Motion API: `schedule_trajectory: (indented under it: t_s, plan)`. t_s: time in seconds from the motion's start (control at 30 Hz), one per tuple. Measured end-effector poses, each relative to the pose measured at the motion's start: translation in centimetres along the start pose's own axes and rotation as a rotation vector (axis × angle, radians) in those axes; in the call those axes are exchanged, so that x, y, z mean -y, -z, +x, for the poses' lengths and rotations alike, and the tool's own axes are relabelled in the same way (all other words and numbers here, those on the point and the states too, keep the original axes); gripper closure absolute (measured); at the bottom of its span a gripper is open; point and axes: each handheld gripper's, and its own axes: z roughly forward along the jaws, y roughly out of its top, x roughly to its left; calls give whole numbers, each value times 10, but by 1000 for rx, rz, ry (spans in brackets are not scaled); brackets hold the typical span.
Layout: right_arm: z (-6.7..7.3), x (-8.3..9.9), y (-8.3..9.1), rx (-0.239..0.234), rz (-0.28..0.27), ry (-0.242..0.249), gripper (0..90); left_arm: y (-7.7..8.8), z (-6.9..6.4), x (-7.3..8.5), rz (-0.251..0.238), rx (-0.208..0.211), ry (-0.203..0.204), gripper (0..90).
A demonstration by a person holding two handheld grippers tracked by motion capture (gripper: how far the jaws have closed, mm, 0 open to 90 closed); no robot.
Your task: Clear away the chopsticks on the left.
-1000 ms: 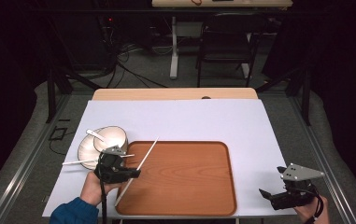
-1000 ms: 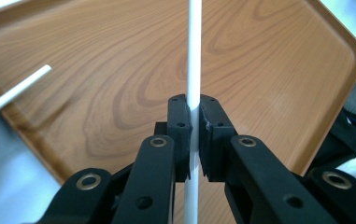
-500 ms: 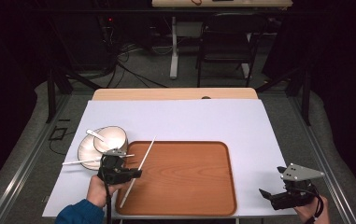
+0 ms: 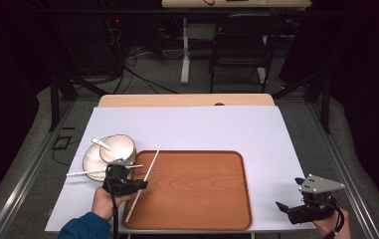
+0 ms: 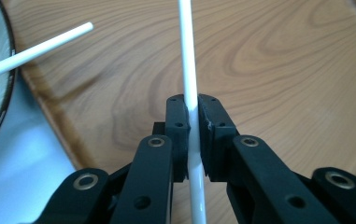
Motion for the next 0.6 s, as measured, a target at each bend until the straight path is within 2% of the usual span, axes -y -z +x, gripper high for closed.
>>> schedule_trajectory:
  t_s: [0.13,0.2,0.4,0.6]
  plan:
    - [0,0,0,-2,-1,1,7,-3,0,0,26,-43,-25,807]
    - [1,0,0,-3,-1,3,7,-3,0,0,28,-50,-25,803]
    - [1,0,0,-3,0,4,7,-6,-2,-1,62,-110,-71,783]
    - [1,0,0,-3,-1,6,7,-8,-3,0,88,-145,-95,770]
